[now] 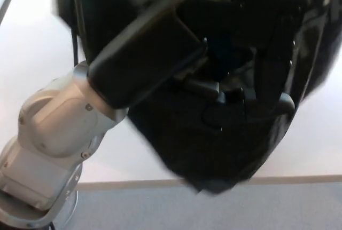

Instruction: A plastic bag is kept infront of the robot in the middle of the desk and the robot uses both its hands to grab it from the top and lifts it up and then releases it.

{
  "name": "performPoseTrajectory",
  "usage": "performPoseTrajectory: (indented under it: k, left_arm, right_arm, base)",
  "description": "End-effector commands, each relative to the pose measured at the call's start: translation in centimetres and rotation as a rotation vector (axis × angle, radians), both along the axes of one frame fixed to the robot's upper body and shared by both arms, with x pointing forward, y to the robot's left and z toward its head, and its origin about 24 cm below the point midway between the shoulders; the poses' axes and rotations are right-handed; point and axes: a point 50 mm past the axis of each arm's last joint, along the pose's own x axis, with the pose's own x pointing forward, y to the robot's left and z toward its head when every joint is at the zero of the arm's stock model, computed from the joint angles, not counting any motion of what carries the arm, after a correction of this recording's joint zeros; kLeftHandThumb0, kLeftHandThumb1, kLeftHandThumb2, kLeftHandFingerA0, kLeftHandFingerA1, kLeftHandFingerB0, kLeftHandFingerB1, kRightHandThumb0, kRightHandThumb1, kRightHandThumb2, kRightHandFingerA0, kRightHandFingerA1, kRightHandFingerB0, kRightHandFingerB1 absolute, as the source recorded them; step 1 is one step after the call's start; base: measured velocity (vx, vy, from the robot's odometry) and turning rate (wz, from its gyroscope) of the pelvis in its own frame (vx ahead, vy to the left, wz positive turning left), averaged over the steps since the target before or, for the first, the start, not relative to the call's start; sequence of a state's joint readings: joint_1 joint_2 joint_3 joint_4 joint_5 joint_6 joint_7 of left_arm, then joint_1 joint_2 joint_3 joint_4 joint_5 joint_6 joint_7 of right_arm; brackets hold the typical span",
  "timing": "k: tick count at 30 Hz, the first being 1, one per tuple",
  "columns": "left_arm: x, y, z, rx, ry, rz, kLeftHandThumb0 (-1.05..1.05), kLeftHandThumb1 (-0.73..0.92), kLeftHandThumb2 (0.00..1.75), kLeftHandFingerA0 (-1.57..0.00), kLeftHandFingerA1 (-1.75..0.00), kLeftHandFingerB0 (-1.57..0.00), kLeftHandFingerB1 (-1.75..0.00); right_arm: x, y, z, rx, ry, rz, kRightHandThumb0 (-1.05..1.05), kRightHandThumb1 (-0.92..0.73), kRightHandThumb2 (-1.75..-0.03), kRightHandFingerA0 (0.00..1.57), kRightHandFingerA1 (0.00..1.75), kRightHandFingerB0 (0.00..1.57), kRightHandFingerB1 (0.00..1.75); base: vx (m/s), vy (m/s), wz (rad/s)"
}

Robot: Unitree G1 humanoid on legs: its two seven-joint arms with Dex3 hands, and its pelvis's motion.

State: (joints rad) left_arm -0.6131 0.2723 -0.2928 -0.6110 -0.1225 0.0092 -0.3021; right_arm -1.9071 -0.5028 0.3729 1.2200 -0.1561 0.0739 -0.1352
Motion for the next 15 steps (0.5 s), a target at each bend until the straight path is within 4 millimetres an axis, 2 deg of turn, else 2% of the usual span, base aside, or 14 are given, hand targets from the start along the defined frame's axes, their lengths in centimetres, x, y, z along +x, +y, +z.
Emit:
performPoseTrajectory:
  k: [1,3,4,5,7,8,10,11,12,14,15]
  left_arm:
    - [-0.5,-0.7,-0.2,0.163,-0.039,-0.048,-0.15,0.63,0.56,-0.8,-1.75,-0.62,-1.75]
    - [-0.5,-0.6,-0.1,0.17,-0.037,-0.048,-0.14,0.63,0.56,-0.8,-1.75,-0.62,-1.75]
    - [-0.6,-0.6,-0.1,0.173,-0.036,-0.046,-0.14,0.63,0.56,-0.8,-1.75,-0.62,-1.75]
    - [-0.6,-0.5,-0.3,0.176,-0.03,-0.046,-0.12,0.63,0.55,-0.78,-1.75,-0.62,-1.75]
    - [-0.4,-0.2,-0.2,0.181,-0.042,-0.026,-0.1,0.62,0.55,-0.79,-1.75,-0.63,-1.75]
    - [-0.4,-0.1,-0.2,0.183,-0.046,-0.022,-0.15,0.46,0.82,-1.18,-1.41,-0.98,-1.31]
    - [-0.3,0.2,-0.3,0.191,-0.048,-0.015,-0.14,0.45,0.82,-1.18,-1.41,-0.99,-1.31]
    - [-0.5,0.3,-0.4,0.204,-0.032,-0.006,-0.15,0.64,0.56,-0.83,-1.75,-0.66,-1.75]
    - [-0.5,0.5,-0.5,0.206,-0.018,-0.001,-0.15,0.64,0.56,-0.82,-1.75,-0.65,-1.75]
    - [-0.6,0.5,-0.6,0.202,-0.006,-0.001,-0.17,0.66,0.56,-0.79,-1.75,-0.64,-1.73]
    - [-0.6,0.5,-0.8,0.199,-0.002,-0.002,-0.16,0.66,0.56,-0.8,-1.75,-0.63,-1.75]
  right_arm:
    - [-7.4,-5.9,6.3,0.168,-0.383,-0.307,-0.19,-0.54,-0.59,0.91,1.57,0.81,0.92]
    - [-7.7,-6.2,6.4,0.203,-0.396,-0.314,-0.25,-0.58,-0.57,0.95,1.4,0.83,0.77]
    - [-7.7,-6.4,6.4,0.229,-0.402,-0.31,-0.25,-0.58,-0.57,0.95,1.4,0.83,0.77]
    - [-8.0,-6.7,6.5,0.276,-0.415,-0.295,-0.24,-0.55,-0.56,0.99,1.19,0.83,0.67]
    - [-8.2,-6.7,6.6,0.302,-0.424,-0.295,-0.24,-0.5,-0.55,0.99,1.24,0.85,0.66]
    - [-8.2,-6.9,6.5,0.245,-0.382,-0.359,-0.26,-0.46,-0.54,0.98,1.18,0.86,0.65]
    - [-7.8,-7.1,6.1,0.204,-0.343,-0.396,-0.27,-0.42,-0.53,0.98,1.17,0.88,0.64]
    - [-6.7,-7.5,5.3,0.134,-0.139,-0.347,-0.61,-0.55,-0.58,0.0,0.4,0.09,0.44]
    - [-5.9,-7.6,4.6,0.128,-0.036,-0.256,-0.67,-0.4,-0.77,0.0,0.21,0.01,0.14]
    - [-5.3,-7.3,4.1,0.123,-0.03,-0.235,-0.68,-0.41,-0.8,0.01,0.24,0.04,0.2]
    - [-4.8,-7.3,3.5,0.093,-0.003,-0.254,-0.81,-0.48,-0.86,0.0,0.12,0.0,0.14]
  base:
    - [0.0,0.0,0.0]
    - [0.0,0.0,0.0]
    - [0.0,0.0,0.0]
    - [0.0,0.0,0.0]
    - [0.0,0.0,0.0]
    - [0.0,0.0,0.0]
    - [0.0,0.0,0.0]
    - [0.0,0.0,0.0]
    - [0.0,0.0,0.0]
    - [0.0,0.0,0.0]
    - [0.0,0.0,0.0]
